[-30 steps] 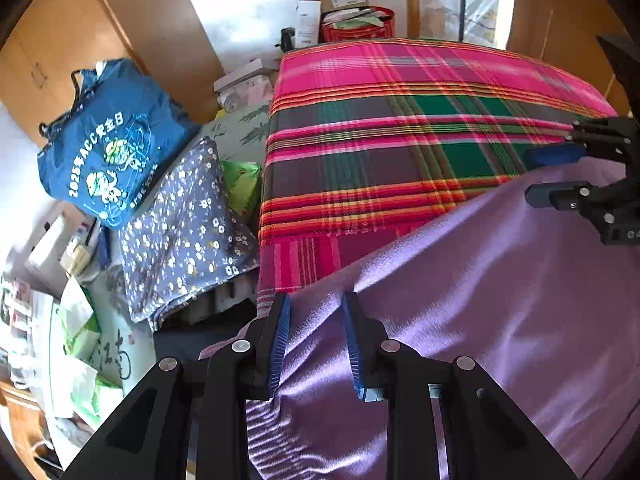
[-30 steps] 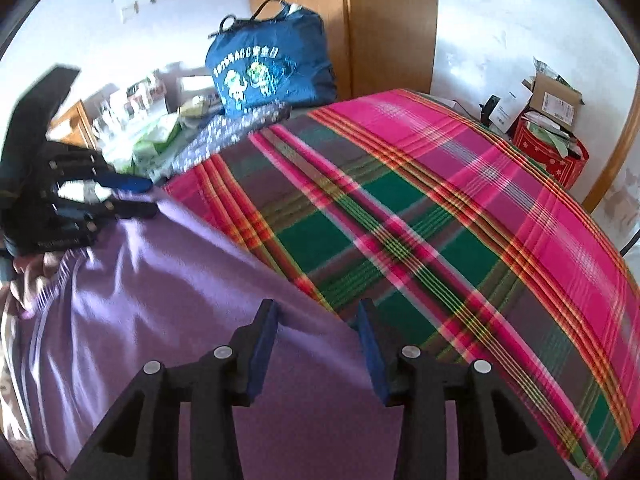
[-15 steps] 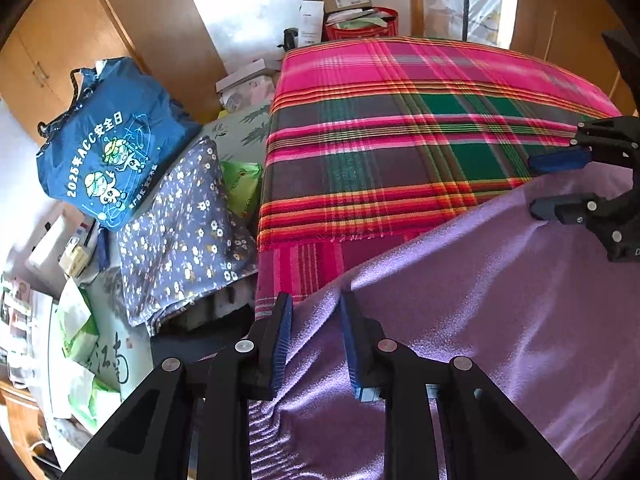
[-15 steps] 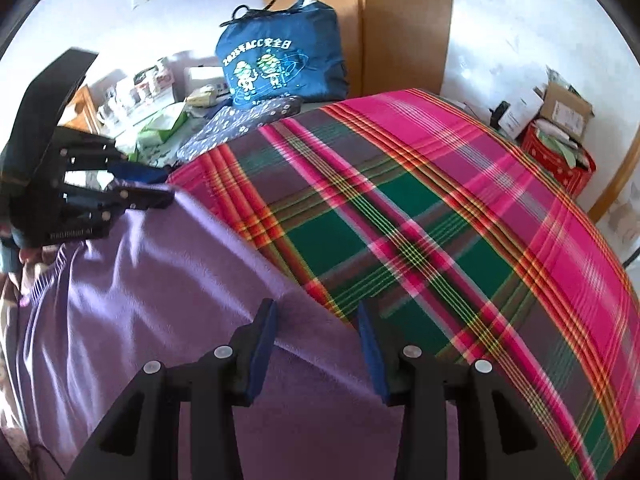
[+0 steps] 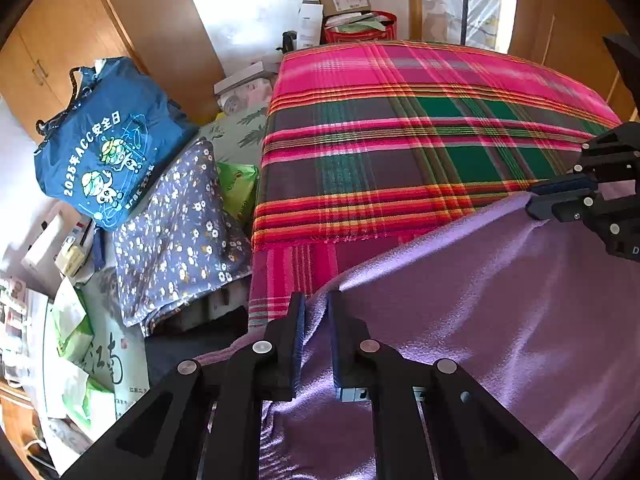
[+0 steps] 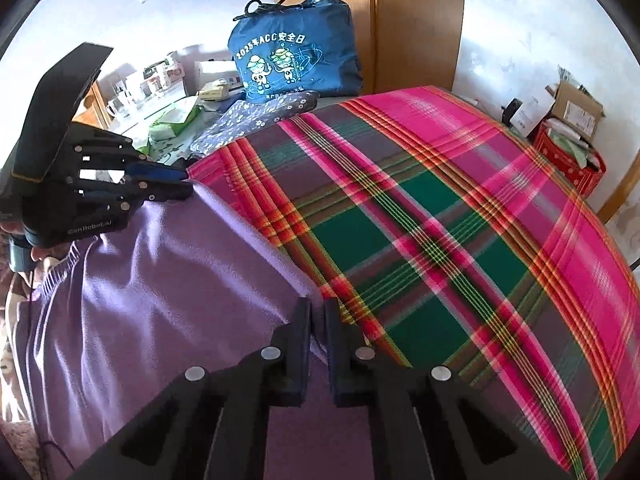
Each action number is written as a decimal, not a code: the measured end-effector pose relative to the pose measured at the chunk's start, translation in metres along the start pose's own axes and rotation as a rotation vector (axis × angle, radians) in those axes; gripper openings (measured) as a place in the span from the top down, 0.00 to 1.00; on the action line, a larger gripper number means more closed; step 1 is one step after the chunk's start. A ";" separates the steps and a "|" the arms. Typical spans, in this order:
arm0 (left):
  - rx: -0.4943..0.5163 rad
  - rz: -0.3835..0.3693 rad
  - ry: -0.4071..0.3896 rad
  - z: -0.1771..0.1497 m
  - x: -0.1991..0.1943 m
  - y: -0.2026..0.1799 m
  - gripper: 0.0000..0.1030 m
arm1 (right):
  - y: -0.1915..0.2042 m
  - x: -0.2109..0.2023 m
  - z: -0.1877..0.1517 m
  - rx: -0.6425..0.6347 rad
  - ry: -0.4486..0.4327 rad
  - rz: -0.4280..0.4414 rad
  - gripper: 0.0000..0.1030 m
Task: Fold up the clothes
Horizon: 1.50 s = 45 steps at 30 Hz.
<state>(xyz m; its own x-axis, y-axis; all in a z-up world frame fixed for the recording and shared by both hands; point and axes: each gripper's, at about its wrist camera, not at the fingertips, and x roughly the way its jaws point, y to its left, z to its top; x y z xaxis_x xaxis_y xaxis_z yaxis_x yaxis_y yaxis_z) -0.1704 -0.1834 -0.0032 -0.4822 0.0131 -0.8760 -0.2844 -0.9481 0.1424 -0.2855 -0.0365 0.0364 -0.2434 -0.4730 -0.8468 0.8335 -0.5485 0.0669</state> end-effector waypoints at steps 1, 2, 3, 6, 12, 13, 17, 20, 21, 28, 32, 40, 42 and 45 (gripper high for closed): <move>-0.006 -0.001 -0.002 0.000 0.000 0.001 0.93 | 0.001 -0.001 -0.001 -0.001 -0.005 -0.004 0.95; -0.013 -0.002 -0.004 0.000 0.000 0.002 0.93 | 0.001 -0.003 -0.002 0.004 -0.011 -0.004 0.95; -0.020 -0.003 -0.007 -0.001 -0.001 0.004 0.94 | 0.001 -0.004 -0.003 0.010 -0.017 -0.004 0.95; -0.025 0.000 -0.019 -0.002 -0.004 0.004 0.95 | 0.005 -0.013 -0.004 0.007 -0.043 -0.020 0.95; -0.035 0.008 -0.049 -0.005 -0.013 0.005 0.96 | 0.013 -0.028 -0.005 0.001 -0.082 -0.041 0.95; -0.037 0.005 -0.053 -0.005 -0.015 0.005 0.96 | 0.014 -0.030 -0.006 0.006 -0.088 -0.043 0.95; -0.032 0.013 -0.062 -0.009 -0.023 0.004 0.96 | 0.022 -0.041 -0.010 0.003 -0.107 -0.058 0.95; -0.040 0.012 -0.066 -0.014 -0.028 0.005 0.96 | 0.029 -0.048 -0.012 -0.001 -0.113 -0.068 0.95; -0.040 0.012 -0.066 -0.015 -0.029 0.005 0.96 | 0.031 -0.049 -0.013 -0.003 -0.113 -0.071 0.95; -0.039 0.000 -0.059 -0.017 -0.034 0.008 0.95 | 0.035 -0.046 -0.017 -0.006 -0.106 -0.086 0.95; 0.000 -0.025 -0.024 -0.011 -0.025 0.008 0.88 | 0.031 -0.045 -0.017 0.012 -0.106 -0.072 0.95; 0.058 -0.072 -0.001 -0.003 -0.013 0.007 0.72 | 0.029 -0.042 -0.020 0.010 -0.093 -0.054 0.95; 0.080 -0.077 0.013 -0.001 -0.009 0.007 0.71 | 0.029 -0.041 -0.021 0.012 -0.093 -0.052 0.95; 0.129 -0.069 0.019 0.000 -0.006 0.003 0.71 | 0.030 -0.041 -0.021 0.009 -0.089 -0.049 0.95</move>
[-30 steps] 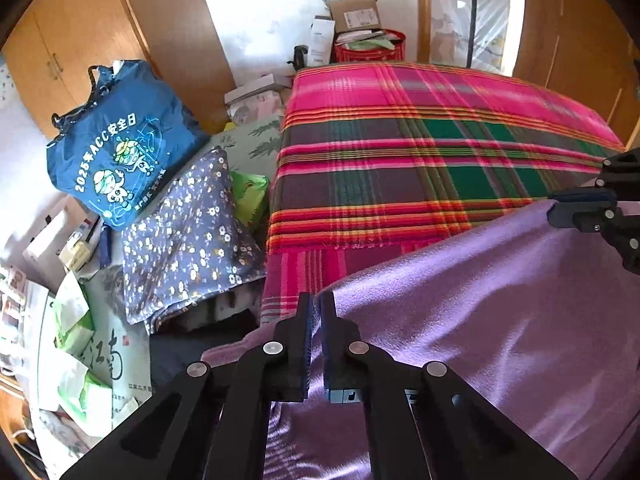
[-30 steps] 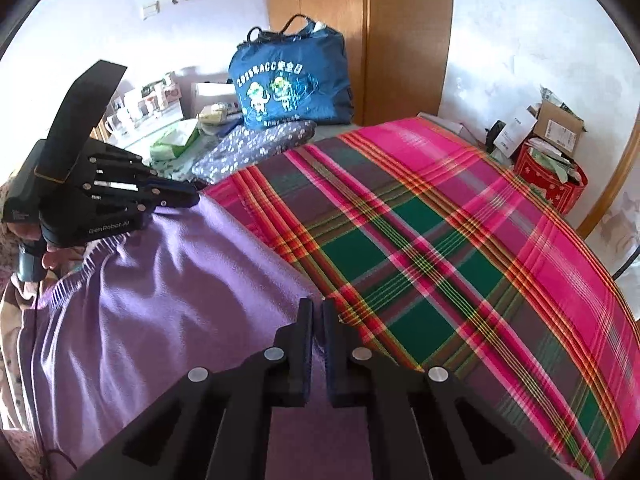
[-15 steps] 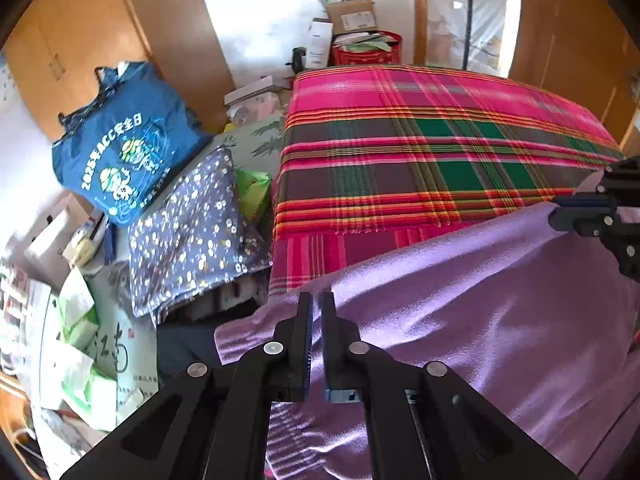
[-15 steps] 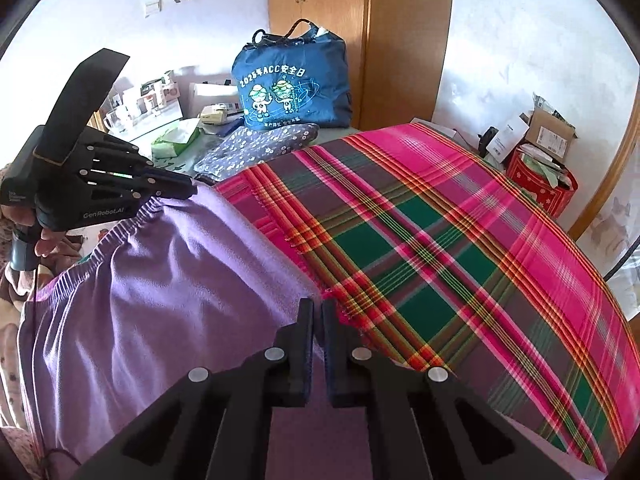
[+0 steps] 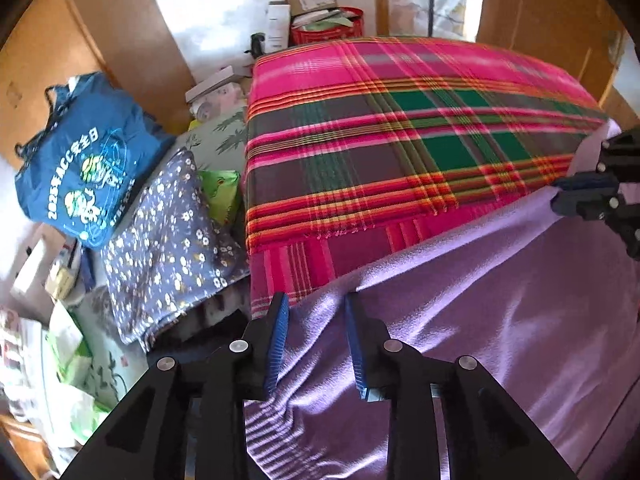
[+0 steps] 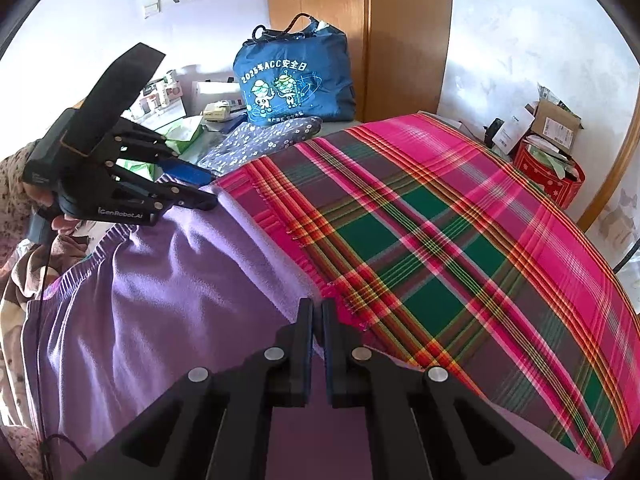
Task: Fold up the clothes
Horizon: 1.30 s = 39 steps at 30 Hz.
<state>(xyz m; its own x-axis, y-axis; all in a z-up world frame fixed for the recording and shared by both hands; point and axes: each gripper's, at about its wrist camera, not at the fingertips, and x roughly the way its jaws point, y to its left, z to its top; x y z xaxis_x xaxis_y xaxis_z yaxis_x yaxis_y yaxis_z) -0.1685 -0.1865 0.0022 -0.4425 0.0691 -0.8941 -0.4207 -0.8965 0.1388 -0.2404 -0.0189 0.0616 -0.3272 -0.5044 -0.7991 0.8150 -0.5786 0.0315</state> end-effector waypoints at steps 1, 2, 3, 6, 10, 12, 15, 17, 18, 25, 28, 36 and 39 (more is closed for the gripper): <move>0.020 0.004 0.002 0.000 0.001 -0.002 0.71 | 0.001 0.000 0.000 -0.001 0.002 0.001 0.95; 0.042 0.012 0.006 0.001 0.002 -0.004 0.71 | 0.001 0.000 -0.001 -0.001 0.003 0.002 0.95; 0.064 0.021 0.010 0.001 0.004 -0.007 0.71 | 0.001 0.000 -0.001 -0.002 0.004 0.003 0.95; 0.070 0.021 0.013 0.002 0.005 -0.006 0.70 | 0.001 0.000 -0.002 -0.001 0.005 0.007 0.95; 0.040 -0.002 0.018 0.002 0.005 -0.002 0.70 | 0.000 0.000 -0.003 0.006 0.003 0.013 0.95; 0.025 -0.008 0.017 0.002 0.006 -0.001 0.71 | 0.000 0.000 -0.004 0.013 0.000 0.016 0.95; -0.003 -0.061 0.030 0.002 0.007 0.000 0.89 | 0.000 -0.002 -0.004 0.019 -0.009 0.017 0.95; -0.010 -0.065 0.031 0.002 0.007 -0.001 0.90 | 0.000 -0.003 -0.004 0.020 -0.013 0.015 0.95; -0.012 -0.064 0.031 0.002 0.007 -0.002 0.91 | 0.000 -0.004 -0.004 0.021 -0.016 0.015 0.95; -0.034 -0.019 -0.013 -0.002 -0.005 -0.009 0.95 | 0.005 -0.014 -0.005 0.028 -0.037 0.005 0.95; -0.052 -0.013 -0.044 -0.003 -0.017 -0.009 0.95 | 0.010 -0.025 -0.006 0.029 -0.061 -0.006 0.95; -0.060 0.014 -0.136 -0.014 -0.066 -0.019 0.95 | 0.028 -0.058 -0.015 0.027 -0.101 -0.022 0.95; -0.054 0.022 -0.148 -0.020 -0.079 -0.026 0.95 | 0.035 -0.072 -0.021 0.035 -0.115 -0.026 0.95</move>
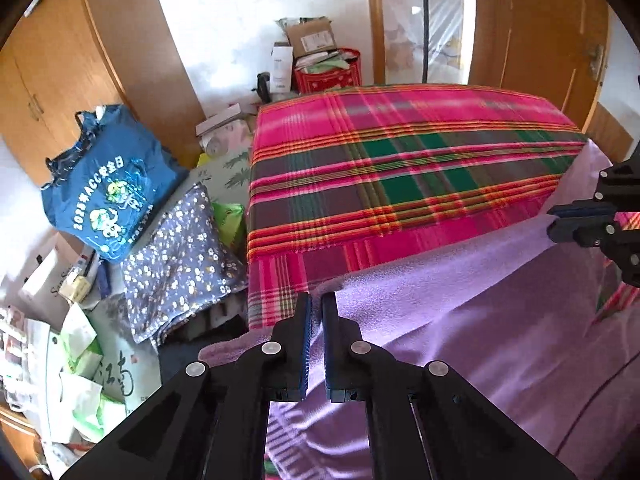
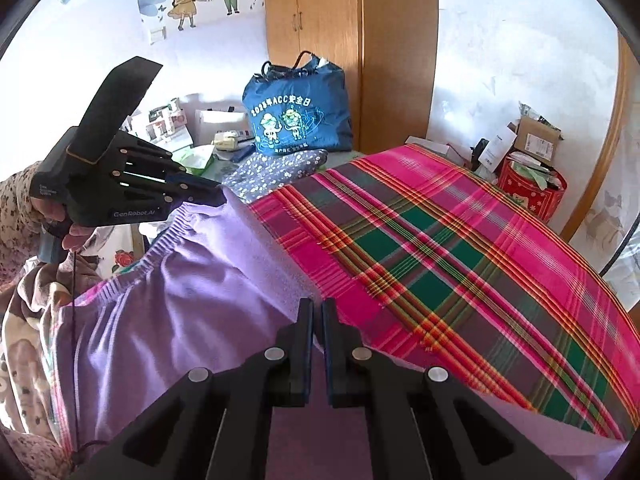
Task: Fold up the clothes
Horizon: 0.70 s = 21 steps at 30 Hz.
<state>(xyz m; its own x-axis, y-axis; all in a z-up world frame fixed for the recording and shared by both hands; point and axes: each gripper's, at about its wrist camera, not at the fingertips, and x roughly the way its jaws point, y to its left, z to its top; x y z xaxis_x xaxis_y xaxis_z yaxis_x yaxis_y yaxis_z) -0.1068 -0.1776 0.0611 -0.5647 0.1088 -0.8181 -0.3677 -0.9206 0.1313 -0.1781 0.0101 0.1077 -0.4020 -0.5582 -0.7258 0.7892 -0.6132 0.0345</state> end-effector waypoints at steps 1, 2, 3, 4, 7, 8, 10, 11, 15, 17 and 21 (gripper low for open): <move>0.005 0.004 -0.003 -0.002 -0.004 -0.003 0.95 | 0.003 -0.005 -0.001 -0.001 -0.004 -0.002 0.95; 0.009 0.007 -0.007 -0.005 -0.010 -0.006 0.95 | 0.006 -0.009 -0.003 -0.002 -0.008 -0.004 0.95; 0.009 0.009 -0.011 -0.007 -0.015 -0.007 0.95 | 0.010 -0.014 -0.004 -0.001 -0.012 -0.005 0.95; 0.009 0.011 -0.015 -0.010 -0.019 -0.009 0.95 | 0.014 -0.018 -0.005 -0.001 -0.016 -0.006 0.95; 0.001 0.015 -0.024 -0.018 -0.032 -0.011 0.95 | 0.024 -0.031 -0.009 -0.004 -0.025 -0.010 0.95; -0.002 0.015 -0.026 -0.021 -0.035 -0.012 0.95 | 0.028 -0.034 -0.010 -0.005 -0.027 -0.011 0.95; -0.005 0.024 -0.034 -0.027 -0.044 -0.013 0.95 | 0.035 -0.041 -0.013 -0.008 -0.033 -0.012 0.95; -0.008 0.027 -0.037 -0.029 -0.048 -0.014 0.95 | 0.039 -0.045 -0.014 -0.010 -0.037 -0.010 0.95; -0.025 0.035 -0.053 -0.040 -0.063 -0.014 0.95 | 0.056 -0.061 -0.020 -0.017 -0.059 -0.021 0.95; -0.032 0.038 -0.062 -0.047 -0.071 -0.015 0.95 | 0.064 -0.068 -0.023 -0.022 -0.064 -0.019 0.95; -0.039 0.043 -0.081 -0.059 -0.086 -0.015 0.95 | 0.082 -0.080 -0.028 -0.043 -0.072 -0.030 0.95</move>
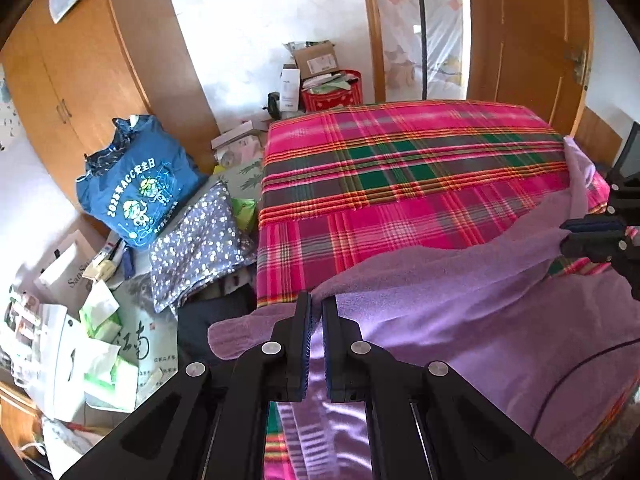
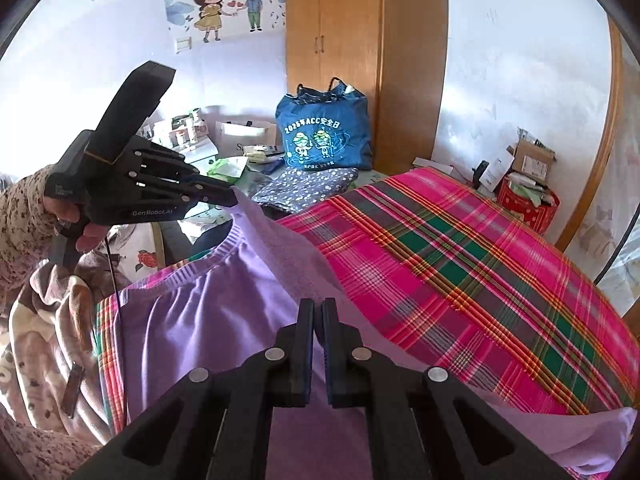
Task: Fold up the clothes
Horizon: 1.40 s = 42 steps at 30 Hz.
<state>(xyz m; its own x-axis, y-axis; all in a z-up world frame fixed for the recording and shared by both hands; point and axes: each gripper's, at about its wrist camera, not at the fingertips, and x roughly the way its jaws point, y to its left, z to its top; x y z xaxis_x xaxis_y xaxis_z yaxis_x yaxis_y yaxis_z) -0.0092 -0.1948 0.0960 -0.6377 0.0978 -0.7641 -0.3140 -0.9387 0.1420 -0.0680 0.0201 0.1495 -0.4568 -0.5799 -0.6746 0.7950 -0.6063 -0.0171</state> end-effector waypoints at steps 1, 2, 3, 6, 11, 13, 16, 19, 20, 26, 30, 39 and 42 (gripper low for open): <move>-0.010 0.008 -0.002 -0.003 -0.002 0.000 0.95 | 0.004 -0.003 -0.001 -0.004 -0.003 -0.002 0.95; -0.022 0.019 -0.003 -0.006 -0.005 0.000 0.95 | 0.008 -0.006 -0.002 -0.003 -0.005 0.000 0.95; -0.034 0.029 -0.004 -0.009 -0.007 0.000 0.95 | 0.012 -0.009 -0.003 -0.004 -0.008 0.002 0.95; -0.047 0.031 -0.013 -0.018 -0.016 0.000 0.95 | 0.024 -0.016 -0.006 -0.012 -0.014 -0.003 0.95; -0.055 0.032 -0.024 -0.030 -0.031 -0.002 0.95 | 0.041 -0.027 -0.012 -0.018 -0.022 0.000 0.95; -0.062 0.033 -0.030 -0.036 -0.036 -0.002 0.95 | 0.047 -0.031 -0.015 -0.023 -0.026 -0.001 0.95; -0.077 0.029 -0.032 -0.043 -0.041 -0.003 0.95 | 0.057 -0.036 -0.021 -0.024 -0.023 0.010 0.95; -0.092 0.026 -0.036 -0.055 -0.047 -0.004 0.95 | 0.067 -0.039 -0.026 -0.033 -0.022 0.021 0.95; -0.094 0.026 -0.036 -0.059 -0.048 -0.004 0.95 | 0.069 -0.040 -0.028 -0.033 -0.021 0.023 0.95; -0.133 0.025 -0.045 -0.085 -0.057 -0.009 0.95 | 0.083 -0.043 -0.041 -0.026 -0.010 0.042 0.95; -0.141 0.022 -0.038 -0.100 -0.059 -0.013 0.95 | 0.093 -0.044 -0.054 -0.024 0.004 0.050 0.95; -0.164 0.021 -0.006 -0.133 -0.048 -0.028 0.95 | 0.106 -0.041 -0.085 -0.010 0.040 0.051 0.95; -0.173 0.022 -0.009 -0.140 -0.048 -0.031 0.95 | 0.110 -0.040 -0.093 -0.015 0.050 0.043 0.95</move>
<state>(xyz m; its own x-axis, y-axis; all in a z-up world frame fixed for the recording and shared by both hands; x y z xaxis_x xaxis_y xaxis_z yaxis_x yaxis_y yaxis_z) 0.1296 -0.2170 0.0397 -0.6497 0.0792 -0.7560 -0.1749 -0.9834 0.0473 0.0746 0.0267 0.1060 -0.4017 -0.5774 -0.7108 0.8196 -0.5730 0.0022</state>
